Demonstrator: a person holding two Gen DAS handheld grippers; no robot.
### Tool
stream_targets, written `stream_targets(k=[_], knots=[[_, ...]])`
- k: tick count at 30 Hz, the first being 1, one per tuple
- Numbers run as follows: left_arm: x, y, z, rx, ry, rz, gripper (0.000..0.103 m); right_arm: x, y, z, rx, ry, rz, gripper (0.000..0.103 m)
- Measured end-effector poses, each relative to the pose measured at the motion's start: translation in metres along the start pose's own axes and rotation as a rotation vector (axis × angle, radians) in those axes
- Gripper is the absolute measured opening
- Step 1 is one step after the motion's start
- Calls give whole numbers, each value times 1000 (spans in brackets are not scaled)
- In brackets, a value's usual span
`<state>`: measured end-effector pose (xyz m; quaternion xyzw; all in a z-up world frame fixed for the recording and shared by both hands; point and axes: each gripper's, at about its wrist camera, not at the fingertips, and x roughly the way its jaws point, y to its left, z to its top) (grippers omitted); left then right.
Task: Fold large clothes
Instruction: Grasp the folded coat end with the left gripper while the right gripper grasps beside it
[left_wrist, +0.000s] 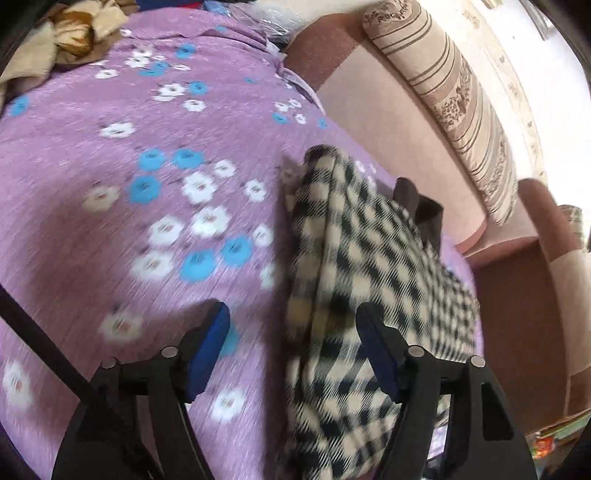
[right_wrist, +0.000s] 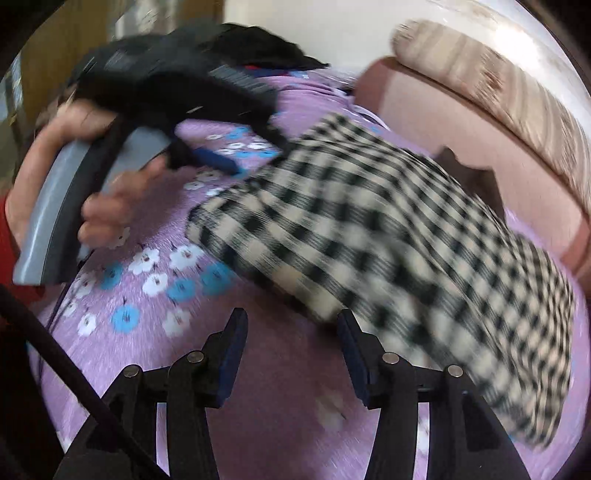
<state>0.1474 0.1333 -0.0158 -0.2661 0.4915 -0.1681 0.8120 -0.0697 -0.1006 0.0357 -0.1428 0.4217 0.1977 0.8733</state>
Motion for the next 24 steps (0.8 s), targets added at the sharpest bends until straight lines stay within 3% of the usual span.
stream_targets(k=[10,13,15,16,17,19,21,24], knots=[[46,-14,48,-15,135,-130,74,39,33,37,-118,-28,-85,54],[57,-25,52,26,157,-118,74,45,38,43,-135,-28,-93,46],[62,-35,52,77,174,-79,53,47,44,46,-150,-28,-91,32],[64,-39,51,80,172,-56,35,48,48,46,-166,-29,-90,28],[65,-40,52,90,175,-28,24,48,51,46,-180,-31,-97,22],[62,-42,53,80,169,-17,14,49,53,46,-195,-34,-113,14],[56,-48,55,71,155,-14,12,48,49,48,-165,-42,-115,7],[49,-72,55,117,124,34,11,39,35,50,-89,-80,-96,6]])
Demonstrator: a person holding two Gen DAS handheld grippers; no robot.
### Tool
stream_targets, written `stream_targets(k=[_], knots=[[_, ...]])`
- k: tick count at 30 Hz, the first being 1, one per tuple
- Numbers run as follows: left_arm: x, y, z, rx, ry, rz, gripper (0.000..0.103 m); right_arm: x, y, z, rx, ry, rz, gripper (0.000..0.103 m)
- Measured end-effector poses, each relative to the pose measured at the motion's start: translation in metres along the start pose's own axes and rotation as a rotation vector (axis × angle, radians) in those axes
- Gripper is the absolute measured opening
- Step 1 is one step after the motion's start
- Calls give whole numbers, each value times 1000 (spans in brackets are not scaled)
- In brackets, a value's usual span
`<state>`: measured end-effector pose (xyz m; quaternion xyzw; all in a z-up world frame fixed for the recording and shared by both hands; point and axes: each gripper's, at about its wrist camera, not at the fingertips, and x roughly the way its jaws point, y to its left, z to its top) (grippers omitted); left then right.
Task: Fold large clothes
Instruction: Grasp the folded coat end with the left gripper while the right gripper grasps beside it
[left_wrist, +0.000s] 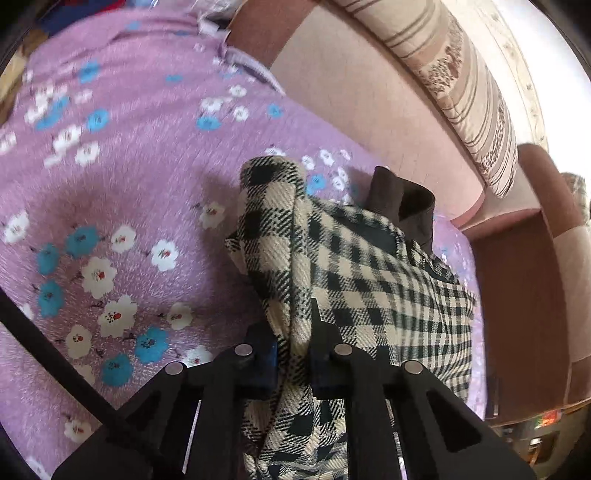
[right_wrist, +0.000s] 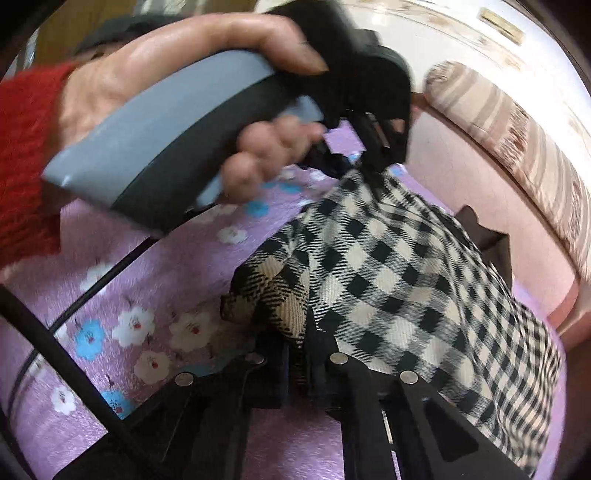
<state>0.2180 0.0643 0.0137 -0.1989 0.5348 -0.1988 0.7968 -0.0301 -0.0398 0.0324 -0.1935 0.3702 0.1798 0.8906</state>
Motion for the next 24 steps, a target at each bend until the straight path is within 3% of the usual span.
stream_targets(k=[5,10,19,24], knots=[[-18,-48,-2,69,-48,-9,10,-31,-33,-2,114,-85,-20,5],[-10,-141,-7,202,-56,-27,10,-66,-81,-21,236,-149,-70,5],[78,-299,-51,407,59,-69,8,-103,-182,-88,464,-130,-168,5],[129,-341,-74,471,118,-23,8,-108,-212,-135,588,-85,-201,5]])
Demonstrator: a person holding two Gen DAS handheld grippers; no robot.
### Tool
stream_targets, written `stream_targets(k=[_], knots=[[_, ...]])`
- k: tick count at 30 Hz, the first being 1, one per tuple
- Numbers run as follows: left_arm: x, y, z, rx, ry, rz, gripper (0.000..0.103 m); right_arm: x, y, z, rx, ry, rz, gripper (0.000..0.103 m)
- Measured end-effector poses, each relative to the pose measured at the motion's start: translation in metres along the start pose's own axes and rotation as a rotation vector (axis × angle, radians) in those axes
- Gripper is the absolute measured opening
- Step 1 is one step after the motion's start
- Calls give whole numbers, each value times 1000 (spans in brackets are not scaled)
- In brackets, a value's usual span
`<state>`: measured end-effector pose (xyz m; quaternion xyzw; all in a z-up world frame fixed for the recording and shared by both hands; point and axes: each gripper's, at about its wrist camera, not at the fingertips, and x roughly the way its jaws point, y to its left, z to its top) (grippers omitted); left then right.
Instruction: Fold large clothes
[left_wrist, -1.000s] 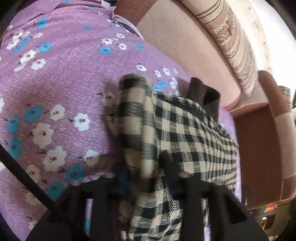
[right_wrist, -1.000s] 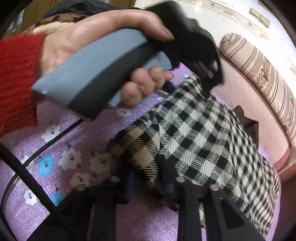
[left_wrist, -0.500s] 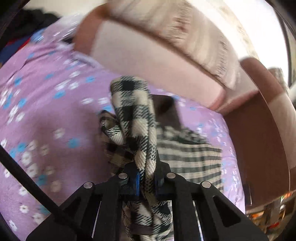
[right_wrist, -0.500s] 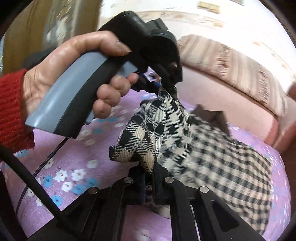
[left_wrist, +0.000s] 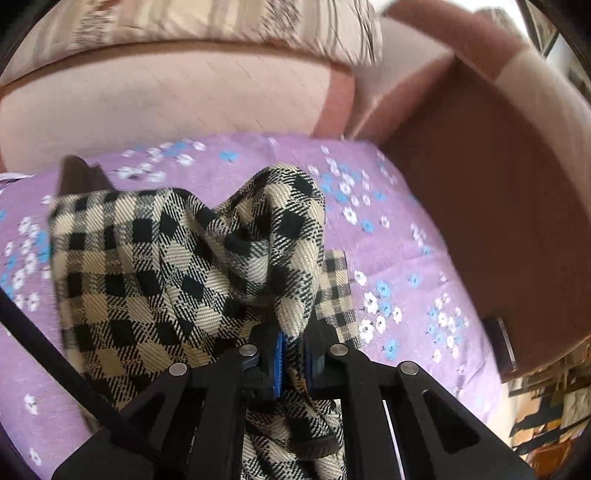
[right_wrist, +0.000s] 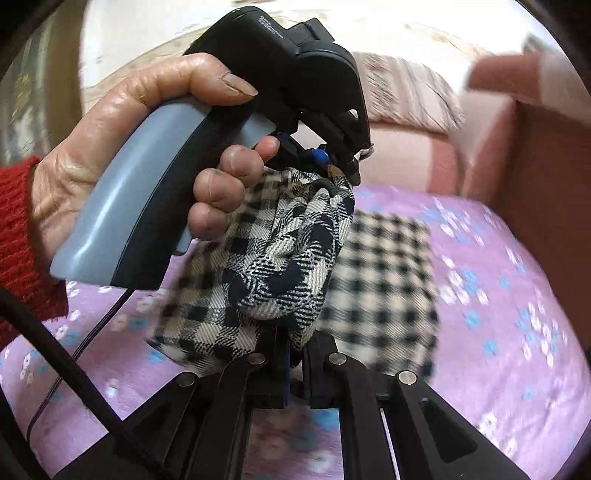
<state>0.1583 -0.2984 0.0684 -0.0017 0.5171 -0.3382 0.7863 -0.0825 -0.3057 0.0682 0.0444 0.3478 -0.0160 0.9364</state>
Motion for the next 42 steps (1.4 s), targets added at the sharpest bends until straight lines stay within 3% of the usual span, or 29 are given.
stream_targets(k=[3,6,13,17,20,22,23,26,31,32,33,34,36,38,42], knots=[[18,-7,-2,-5,34,25,12,5,-23,-11,81,30,17,5],[18,-11,-3,-23,32,-4,22,15,-35,-17,137,65,56,5],[-53,2,-11,-41,-77,-64,50,18,-71,-12,250,99,193,18],[-90,24,-42,-23,-152,70,61,-14,-108,1,401,-8,271,42],[-97,42,-76,0,-161,180,61,-14,-119,20,436,-38,305,43],[-98,58,-99,-21,-144,192,61,-7,-119,37,441,-54,328,45],[-97,64,-108,-37,-137,188,61,-1,-117,48,431,-58,348,51],[-93,82,-129,-89,-126,182,61,35,-112,74,401,-1,385,56],[-94,99,-139,-148,-139,177,61,106,-91,89,347,181,263,56],[-96,100,-139,-153,-144,177,61,121,-88,88,353,214,265,47],[-98,98,-138,-156,-151,175,61,128,-86,89,358,227,289,27],[-99,95,-136,-153,-161,171,61,130,-86,91,360,232,304,23],[-101,88,-133,-137,-174,164,61,120,-87,99,365,191,318,14],[-97,74,-128,-105,-181,159,61,98,-94,105,368,119,327,13],[-76,48,-126,-32,-154,156,61,62,-114,102,370,44,267,12]])
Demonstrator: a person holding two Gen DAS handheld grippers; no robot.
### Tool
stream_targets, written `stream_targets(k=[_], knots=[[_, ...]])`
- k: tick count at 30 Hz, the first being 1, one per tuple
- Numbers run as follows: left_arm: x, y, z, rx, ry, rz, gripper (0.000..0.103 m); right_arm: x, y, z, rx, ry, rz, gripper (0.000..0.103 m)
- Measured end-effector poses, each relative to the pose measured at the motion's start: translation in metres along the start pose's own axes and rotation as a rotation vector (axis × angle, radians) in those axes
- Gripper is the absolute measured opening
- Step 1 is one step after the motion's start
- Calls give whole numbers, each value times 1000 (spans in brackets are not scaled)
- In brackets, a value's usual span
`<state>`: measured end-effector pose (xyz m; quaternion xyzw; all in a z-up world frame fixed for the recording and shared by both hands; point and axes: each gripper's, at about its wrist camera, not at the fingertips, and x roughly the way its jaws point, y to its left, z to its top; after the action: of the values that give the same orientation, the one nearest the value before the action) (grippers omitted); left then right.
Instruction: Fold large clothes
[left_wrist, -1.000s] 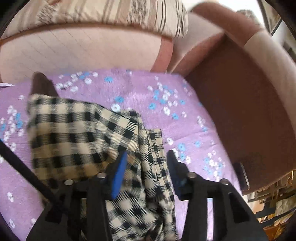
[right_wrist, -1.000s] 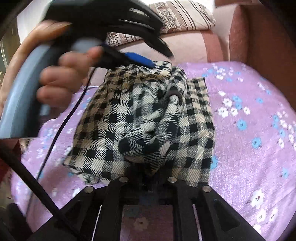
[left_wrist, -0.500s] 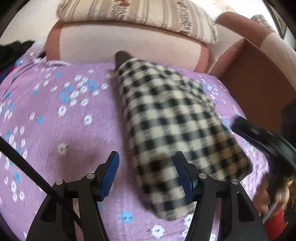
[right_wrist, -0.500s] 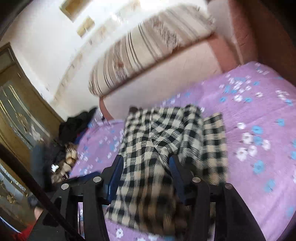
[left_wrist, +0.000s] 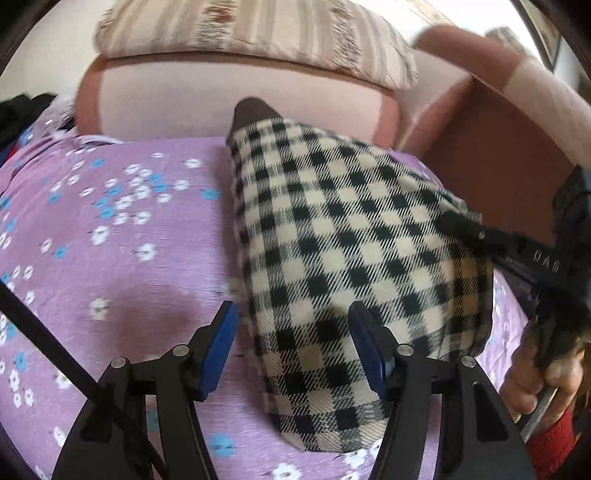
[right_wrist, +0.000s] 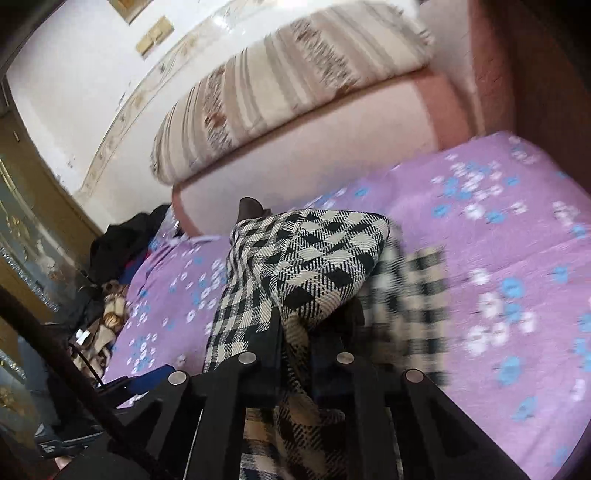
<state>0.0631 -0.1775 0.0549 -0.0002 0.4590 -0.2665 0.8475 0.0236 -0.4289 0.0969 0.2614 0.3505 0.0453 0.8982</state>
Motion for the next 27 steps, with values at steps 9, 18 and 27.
stream_targets(k=[9,18,27], knots=[[58,-24,-27,111,108,126,64,35,-74,-36,138,114,-117,13],[11,-17,-28,135,66,107,63,-10,-103,-36,247,76,-23,52],[23,-28,-66,165,113,198,55,-21,-60,-95,3,232,-112,17]])
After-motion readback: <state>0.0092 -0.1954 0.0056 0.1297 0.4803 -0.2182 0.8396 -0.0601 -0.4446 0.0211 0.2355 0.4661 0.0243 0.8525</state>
